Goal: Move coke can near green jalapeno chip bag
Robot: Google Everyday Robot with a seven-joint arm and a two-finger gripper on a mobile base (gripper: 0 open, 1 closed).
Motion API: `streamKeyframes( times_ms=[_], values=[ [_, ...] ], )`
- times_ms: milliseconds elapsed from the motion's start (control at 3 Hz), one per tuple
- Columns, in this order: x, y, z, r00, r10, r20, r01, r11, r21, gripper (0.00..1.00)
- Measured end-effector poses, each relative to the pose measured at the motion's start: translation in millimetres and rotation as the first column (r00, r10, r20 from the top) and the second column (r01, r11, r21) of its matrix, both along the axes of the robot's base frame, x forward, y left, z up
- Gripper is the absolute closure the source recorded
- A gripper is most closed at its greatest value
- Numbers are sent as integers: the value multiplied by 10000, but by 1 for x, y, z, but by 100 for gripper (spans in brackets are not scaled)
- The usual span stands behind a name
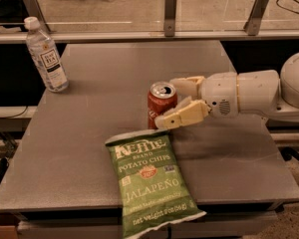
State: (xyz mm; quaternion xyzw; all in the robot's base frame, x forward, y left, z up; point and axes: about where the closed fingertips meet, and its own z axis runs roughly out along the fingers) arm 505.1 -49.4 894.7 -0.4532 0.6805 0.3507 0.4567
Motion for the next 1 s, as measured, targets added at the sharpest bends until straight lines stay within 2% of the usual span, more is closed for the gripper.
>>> streamKeyframes(
  times_ms=[333, 667, 1000],
  values=[
    [6, -16, 21, 9996, 56, 282, -52, 9999, -139, 0],
    [21, -37, 55, 9957, 269, 884, -234, 9989, -405, 0],
    [44, -65, 107, 9801, 187, 1977, -53, 9977, -679, 0]
  ],
)
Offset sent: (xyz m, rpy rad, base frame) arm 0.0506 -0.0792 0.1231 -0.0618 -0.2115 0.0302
